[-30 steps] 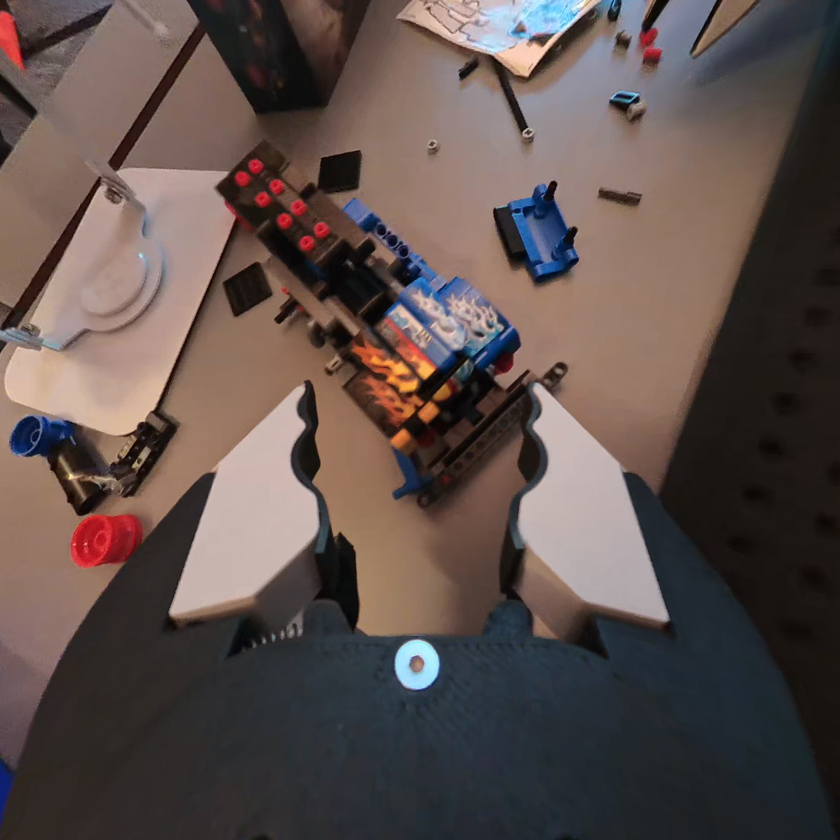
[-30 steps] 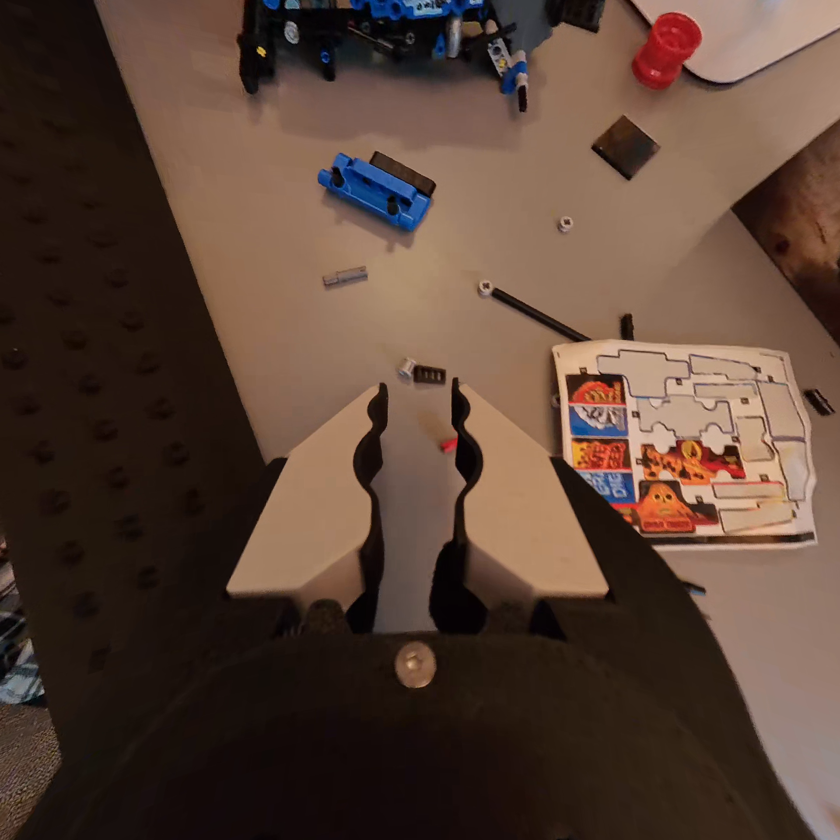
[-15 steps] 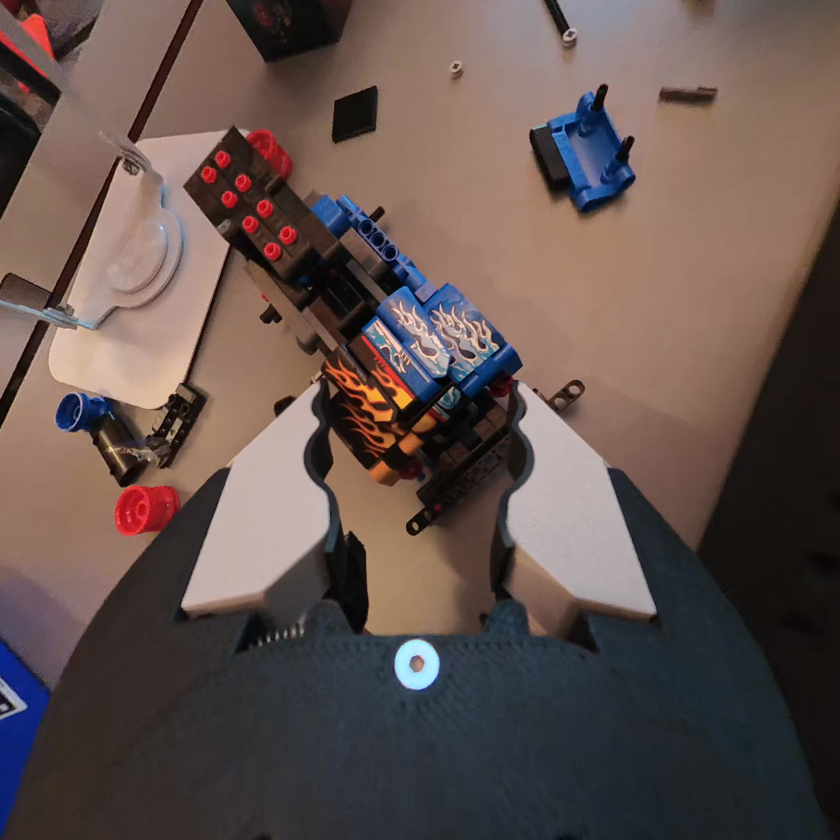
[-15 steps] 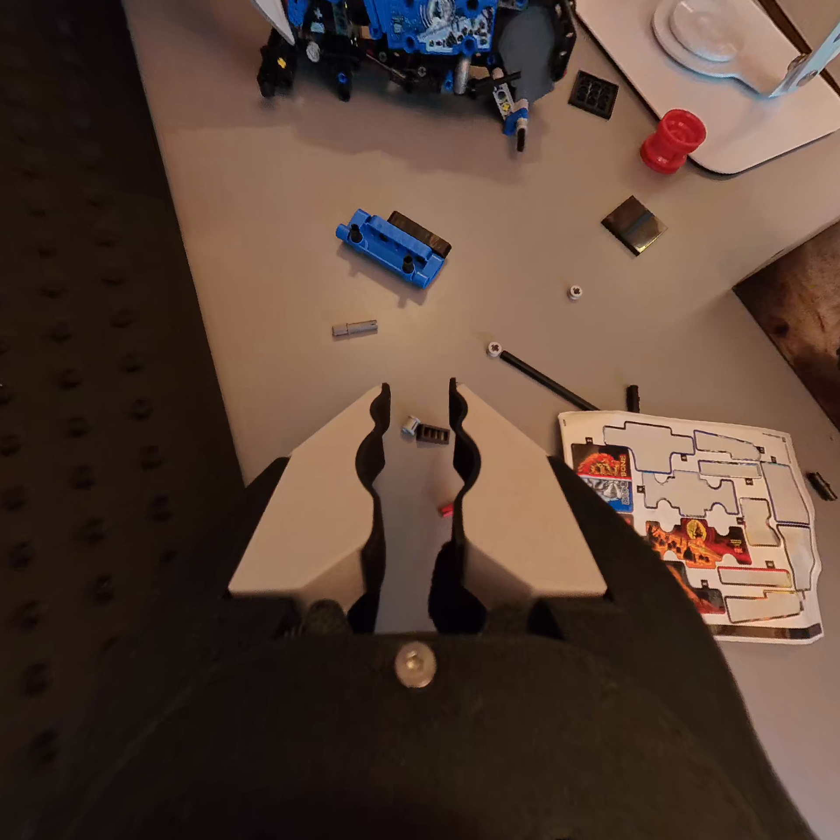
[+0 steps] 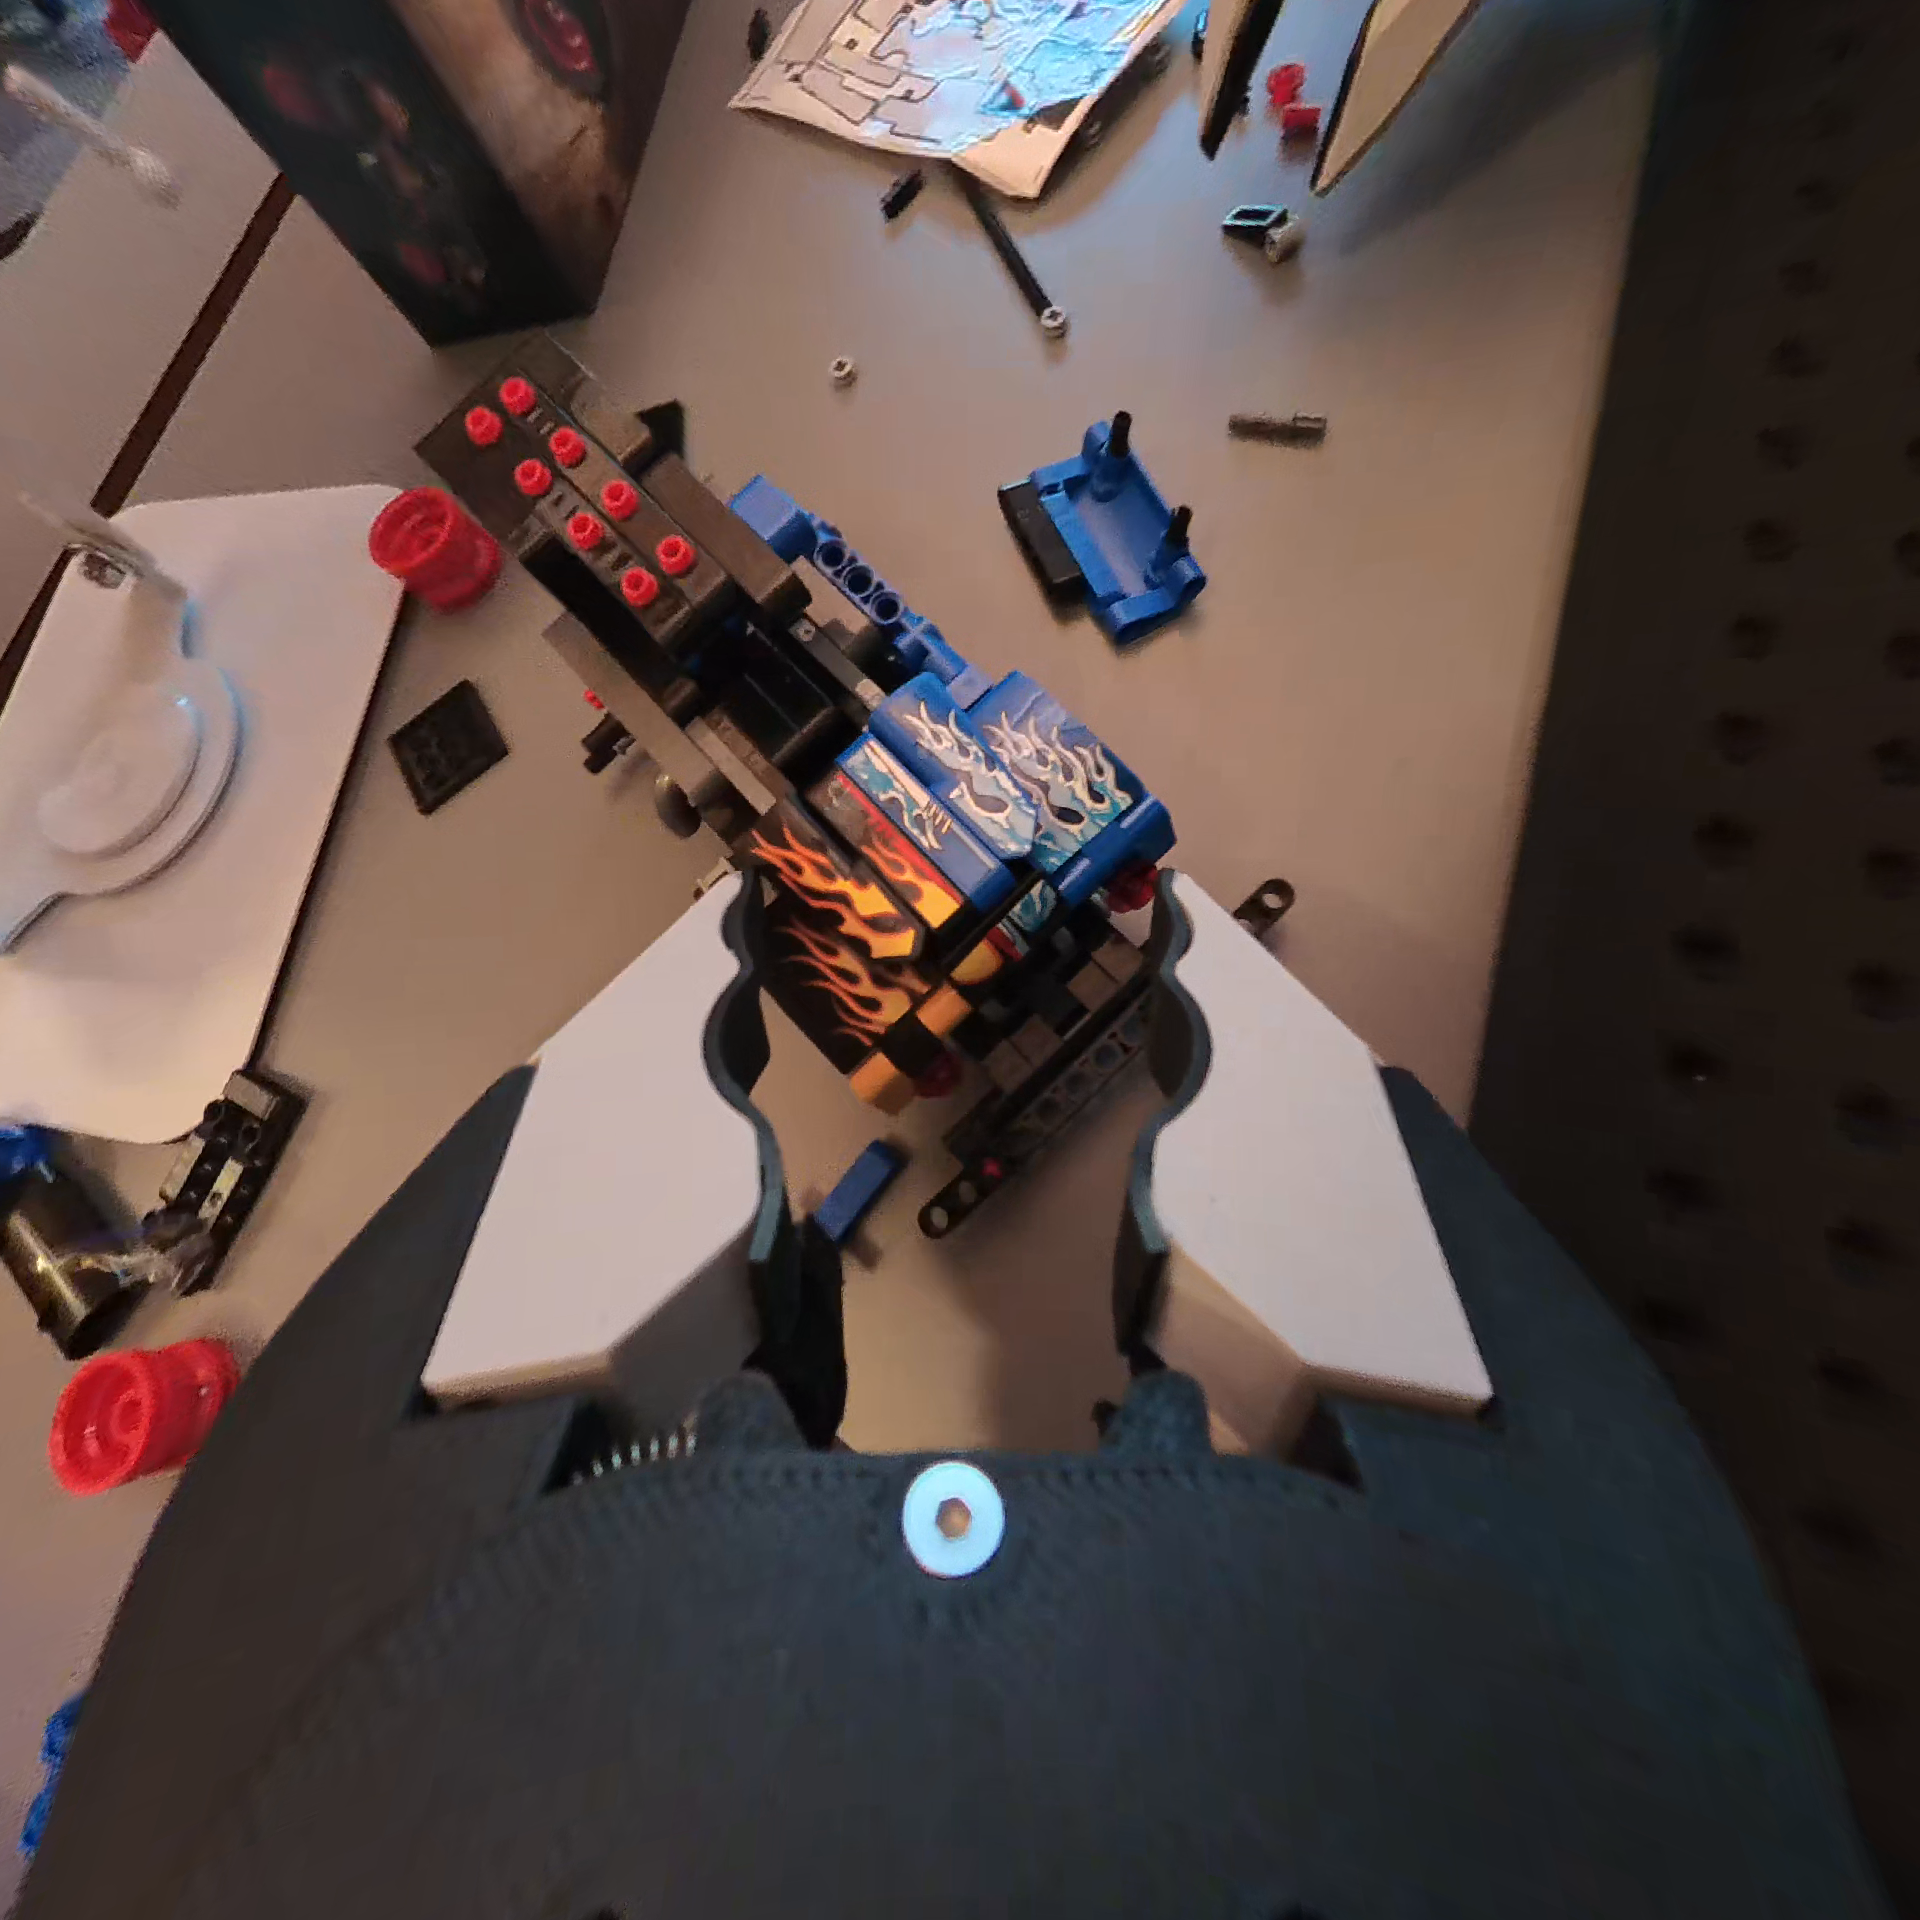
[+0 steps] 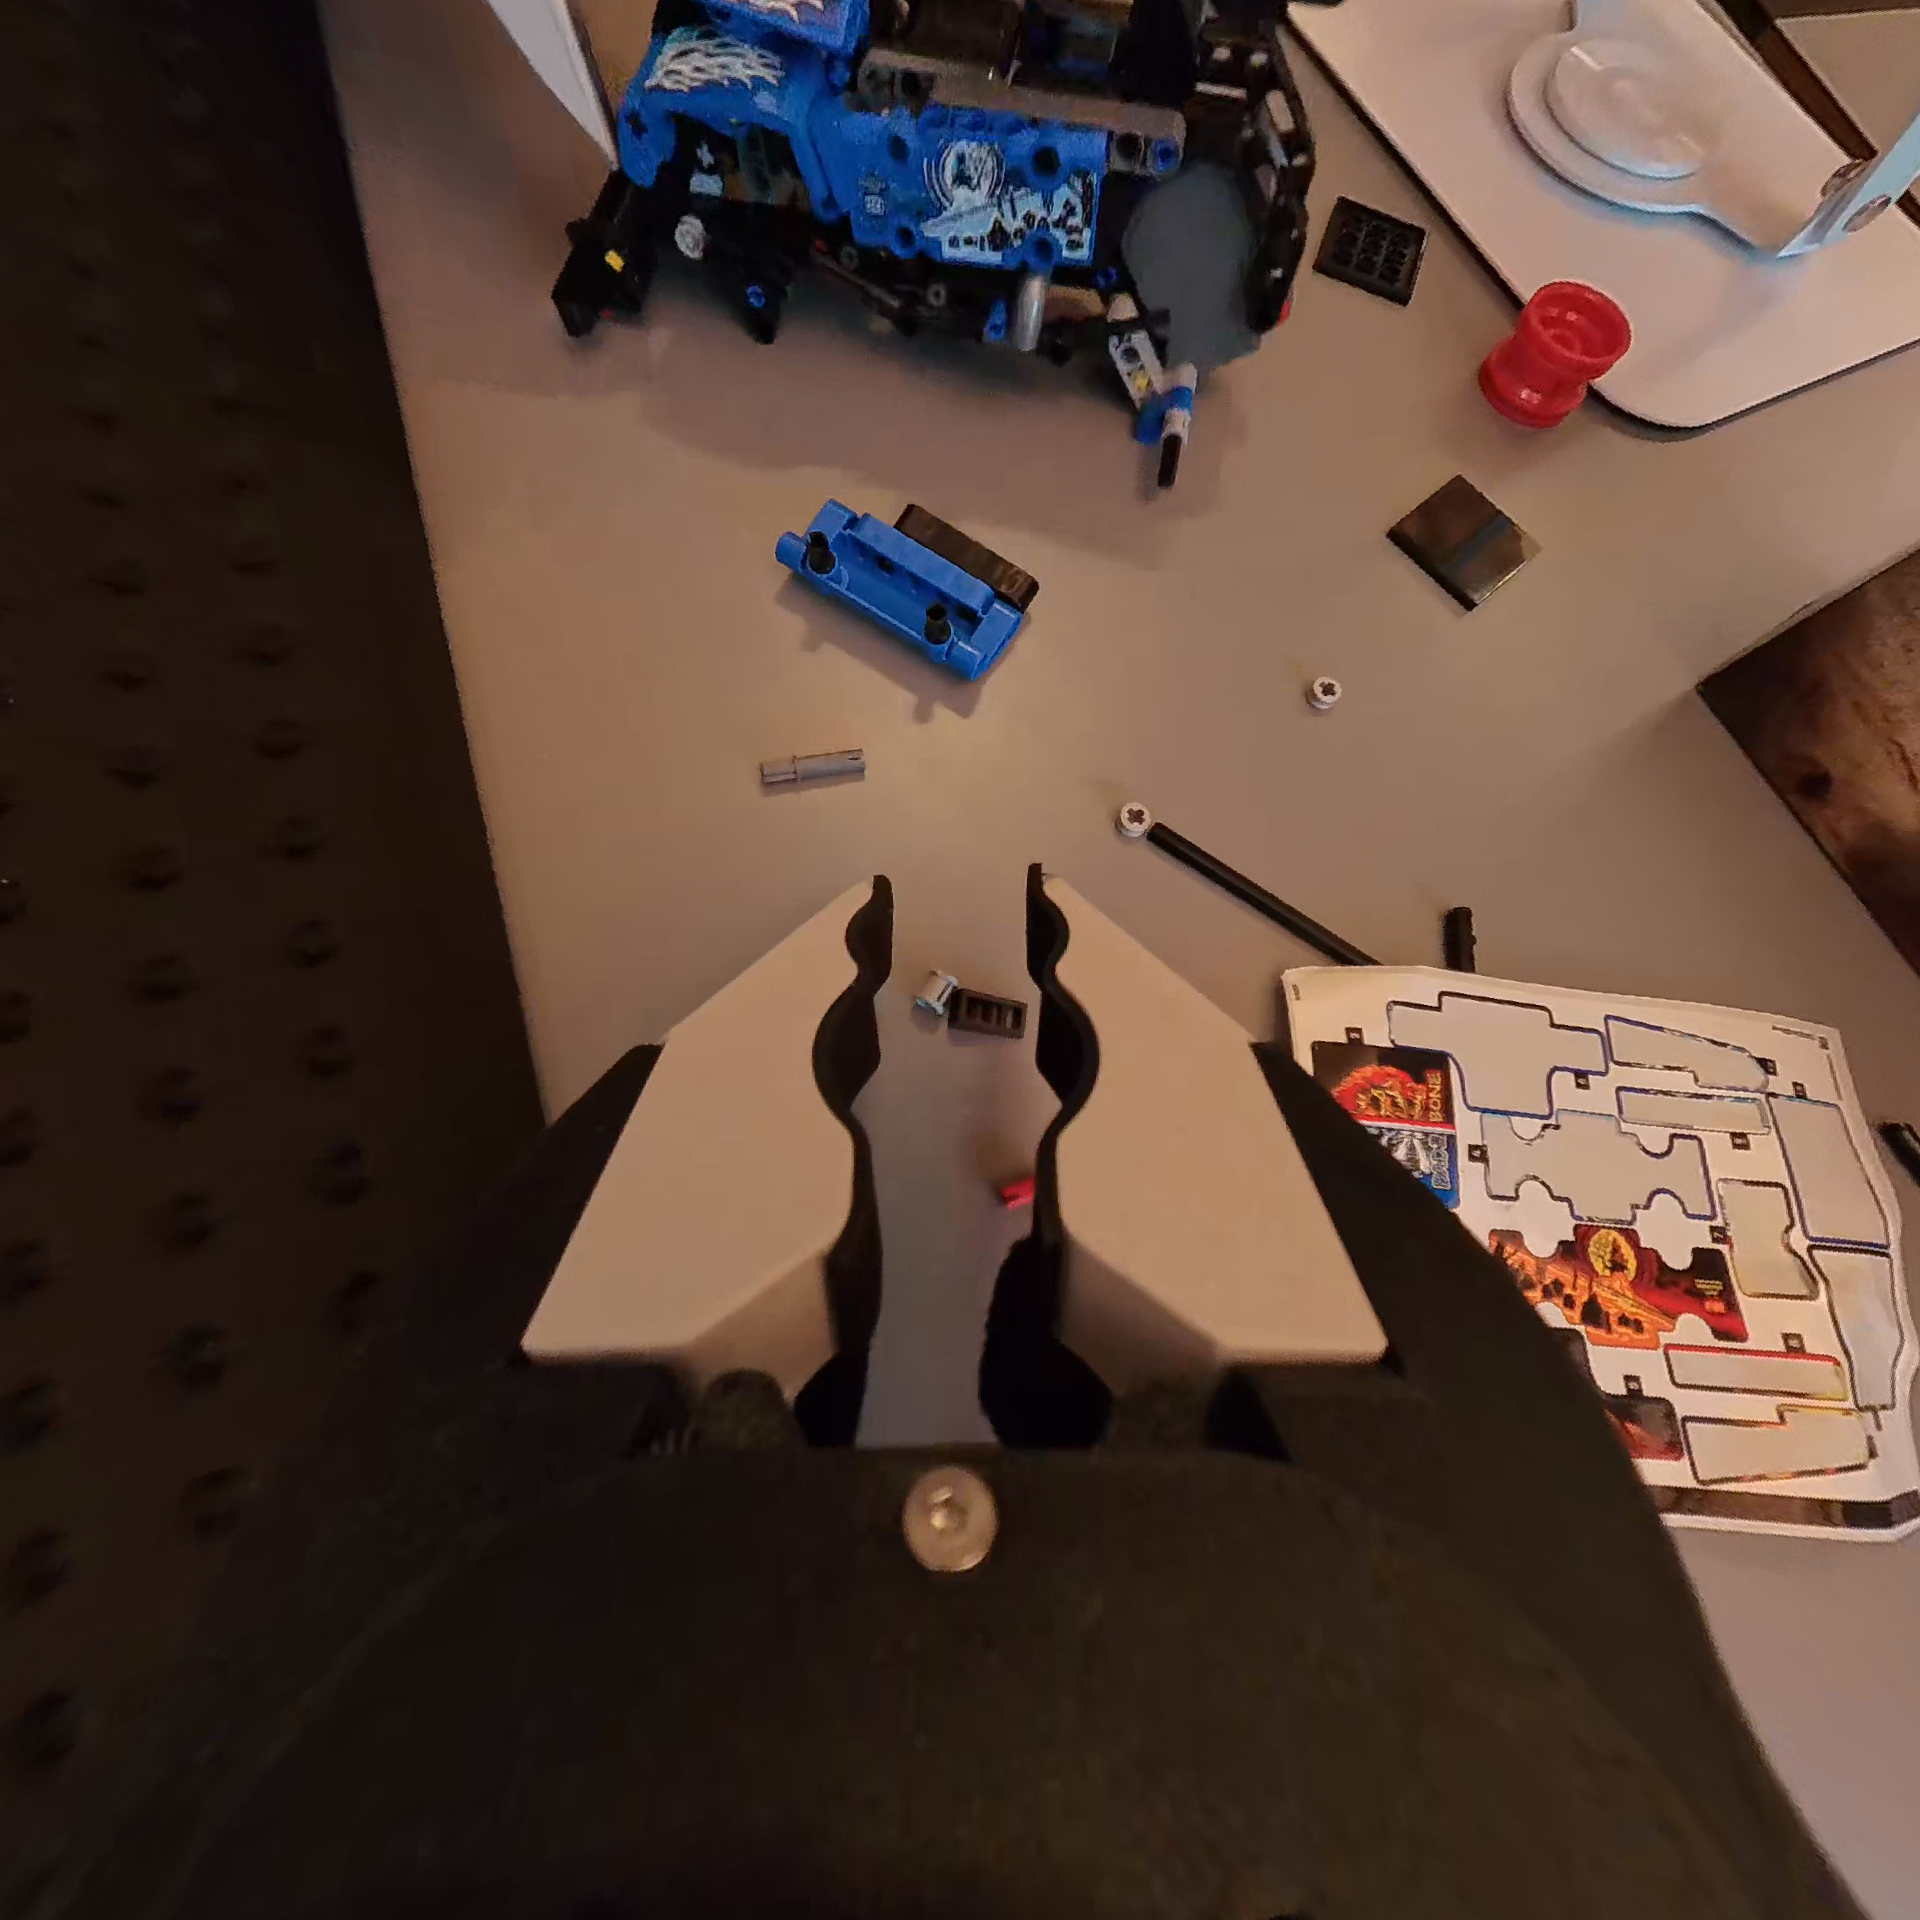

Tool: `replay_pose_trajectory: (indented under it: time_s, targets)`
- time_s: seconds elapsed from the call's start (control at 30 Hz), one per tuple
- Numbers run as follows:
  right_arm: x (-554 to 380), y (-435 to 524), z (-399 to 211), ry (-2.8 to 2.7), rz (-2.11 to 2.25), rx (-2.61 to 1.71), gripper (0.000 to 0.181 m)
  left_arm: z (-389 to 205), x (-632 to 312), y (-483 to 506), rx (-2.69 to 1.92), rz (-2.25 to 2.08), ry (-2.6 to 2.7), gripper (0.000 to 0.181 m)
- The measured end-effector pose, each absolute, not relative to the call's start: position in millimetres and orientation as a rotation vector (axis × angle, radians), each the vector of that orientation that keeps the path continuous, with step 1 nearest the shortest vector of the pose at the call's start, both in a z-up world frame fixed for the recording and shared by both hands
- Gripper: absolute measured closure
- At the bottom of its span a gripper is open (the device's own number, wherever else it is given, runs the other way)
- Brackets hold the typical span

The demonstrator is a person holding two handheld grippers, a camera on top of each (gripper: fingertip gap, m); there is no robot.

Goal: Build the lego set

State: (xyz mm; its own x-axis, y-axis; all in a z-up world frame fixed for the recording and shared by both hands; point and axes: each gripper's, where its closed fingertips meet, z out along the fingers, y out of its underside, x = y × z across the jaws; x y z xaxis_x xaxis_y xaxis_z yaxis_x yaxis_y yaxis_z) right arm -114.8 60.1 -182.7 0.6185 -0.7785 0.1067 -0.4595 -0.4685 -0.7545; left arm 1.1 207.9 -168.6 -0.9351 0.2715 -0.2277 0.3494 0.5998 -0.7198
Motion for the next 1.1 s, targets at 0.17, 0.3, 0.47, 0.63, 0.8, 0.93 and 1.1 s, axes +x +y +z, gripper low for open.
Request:
replay_pose_trajectory:
  time_s: [0.17, 0.3, 0.47, 0.63, 0.8, 0.93, 1.1]
  targets:
    - [-116, 58, -179, 0.971, -0.590, -2.106, 0.157, -160, 10, 232, 0.472, -1.299, 2.840, 0.095]
    - [-116, 58, -177, 0.965, -0.587, -2.094, 0.157, -163, 49, 257, 0.277, -1.297, 2.883, 0.126]
    - [-115, 61, -176, 0.955, -0.595, -2.106, 0.157, -197, 63, 262, 0.101, -1.106, 2.991, 0.142]
    - [-114, 63, -174, 0.958, -0.606, -2.111, 0.158, -209, 70, 257, 0.004, -1.081, 2.974, 0.169]
    - [-110, 73, -162, 0.938, -0.617, -2.081, 0.159, -197, 81, 260, -0.002, -1.134, 2.848, 0.170]
    - [-100, 91, -141, 0.916, -0.608, -1.989, 0.159, -151, 84, 255, 0.039, -1.344, 2.606, 0.170]
    - [-76, 122, -103, 0.900, -0.570, -1.815, 0.155, -97, 62, 233, 0.181, -1.501, 2.327, 0.170]
